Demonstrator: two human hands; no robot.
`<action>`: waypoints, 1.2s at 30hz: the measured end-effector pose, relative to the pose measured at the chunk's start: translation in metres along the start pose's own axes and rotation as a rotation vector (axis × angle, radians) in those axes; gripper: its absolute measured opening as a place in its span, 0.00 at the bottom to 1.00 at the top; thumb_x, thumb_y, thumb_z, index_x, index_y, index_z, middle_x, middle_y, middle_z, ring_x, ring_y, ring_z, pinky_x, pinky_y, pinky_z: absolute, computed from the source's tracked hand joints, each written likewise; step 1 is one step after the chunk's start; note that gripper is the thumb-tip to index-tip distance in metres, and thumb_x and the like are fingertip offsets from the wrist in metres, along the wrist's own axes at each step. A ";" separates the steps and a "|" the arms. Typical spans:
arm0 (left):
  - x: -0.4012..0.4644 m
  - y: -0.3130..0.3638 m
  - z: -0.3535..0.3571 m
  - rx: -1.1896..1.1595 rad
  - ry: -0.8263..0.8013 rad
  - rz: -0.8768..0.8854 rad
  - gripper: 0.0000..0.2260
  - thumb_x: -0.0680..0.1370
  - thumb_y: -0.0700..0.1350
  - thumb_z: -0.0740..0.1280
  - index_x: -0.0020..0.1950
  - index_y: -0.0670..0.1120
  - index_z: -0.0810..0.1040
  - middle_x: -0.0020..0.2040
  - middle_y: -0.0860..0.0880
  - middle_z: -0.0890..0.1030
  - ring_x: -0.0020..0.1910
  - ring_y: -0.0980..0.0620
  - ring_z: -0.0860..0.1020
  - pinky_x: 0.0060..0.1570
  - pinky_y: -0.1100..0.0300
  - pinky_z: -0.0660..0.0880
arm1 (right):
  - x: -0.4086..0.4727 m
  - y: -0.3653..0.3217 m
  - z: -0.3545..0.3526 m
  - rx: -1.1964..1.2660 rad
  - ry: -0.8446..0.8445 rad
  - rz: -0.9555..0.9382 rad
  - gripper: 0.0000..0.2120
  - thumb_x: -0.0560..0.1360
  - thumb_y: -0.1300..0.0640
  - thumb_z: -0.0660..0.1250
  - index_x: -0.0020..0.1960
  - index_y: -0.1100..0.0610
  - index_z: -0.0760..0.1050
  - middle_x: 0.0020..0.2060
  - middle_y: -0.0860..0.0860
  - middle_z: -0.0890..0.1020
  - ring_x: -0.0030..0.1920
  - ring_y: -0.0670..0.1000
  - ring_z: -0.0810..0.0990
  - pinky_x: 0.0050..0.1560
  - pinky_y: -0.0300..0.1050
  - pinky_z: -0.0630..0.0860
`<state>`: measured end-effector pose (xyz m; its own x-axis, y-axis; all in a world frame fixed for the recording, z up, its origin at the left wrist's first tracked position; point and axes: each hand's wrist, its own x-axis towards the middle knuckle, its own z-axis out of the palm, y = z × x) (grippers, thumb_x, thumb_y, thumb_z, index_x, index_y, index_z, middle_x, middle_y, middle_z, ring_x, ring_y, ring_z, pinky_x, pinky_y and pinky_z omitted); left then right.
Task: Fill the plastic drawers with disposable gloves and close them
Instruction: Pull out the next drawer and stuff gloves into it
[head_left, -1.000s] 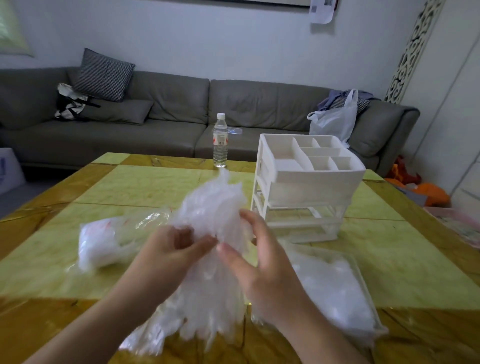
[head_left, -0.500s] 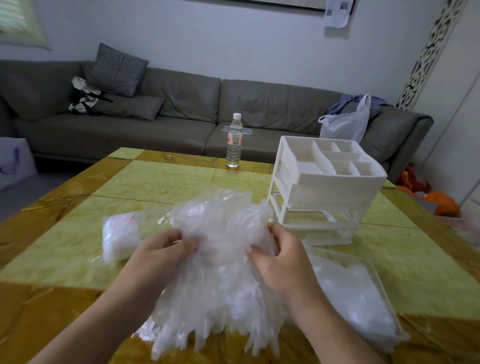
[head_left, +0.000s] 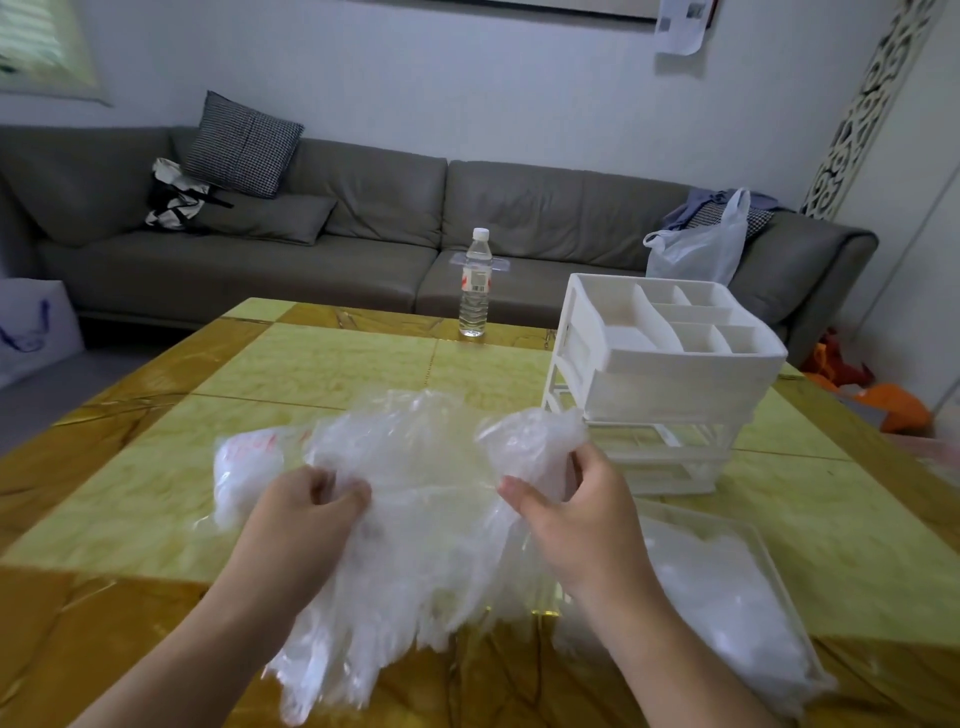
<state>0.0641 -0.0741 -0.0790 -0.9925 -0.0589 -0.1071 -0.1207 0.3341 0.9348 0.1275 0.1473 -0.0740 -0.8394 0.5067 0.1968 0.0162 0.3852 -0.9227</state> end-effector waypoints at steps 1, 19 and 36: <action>0.001 -0.002 0.000 0.021 0.017 -0.001 0.15 0.80 0.49 0.72 0.46 0.38 0.76 0.36 0.45 0.74 0.33 0.46 0.73 0.34 0.51 0.70 | 0.002 0.001 0.000 0.000 0.013 -0.005 0.17 0.69 0.48 0.83 0.51 0.53 0.80 0.46 0.45 0.86 0.48 0.47 0.85 0.53 0.49 0.83; -0.044 0.021 0.023 -0.414 -0.593 0.100 0.12 0.75 0.47 0.78 0.53 0.41 0.86 0.50 0.39 0.87 0.48 0.45 0.86 0.43 0.60 0.80 | -0.025 -0.021 0.012 0.198 -0.488 0.052 0.14 0.69 0.62 0.84 0.53 0.54 0.87 0.46 0.51 0.90 0.48 0.53 0.90 0.51 0.53 0.87; -0.024 0.021 0.001 -0.446 -0.352 0.146 0.05 0.75 0.44 0.75 0.49 0.44 0.86 0.49 0.37 0.87 0.48 0.36 0.87 0.51 0.44 0.81 | -0.011 -0.010 -0.003 0.404 -0.392 0.192 0.06 0.80 0.59 0.74 0.52 0.63 0.85 0.50 0.65 0.87 0.53 0.70 0.86 0.60 0.69 0.81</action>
<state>0.0853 -0.0649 -0.0569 -0.9540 0.2997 -0.0017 -0.0386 -0.1170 0.9924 0.1384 0.1405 -0.0662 -0.9812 0.1860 -0.0522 0.0440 -0.0481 -0.9979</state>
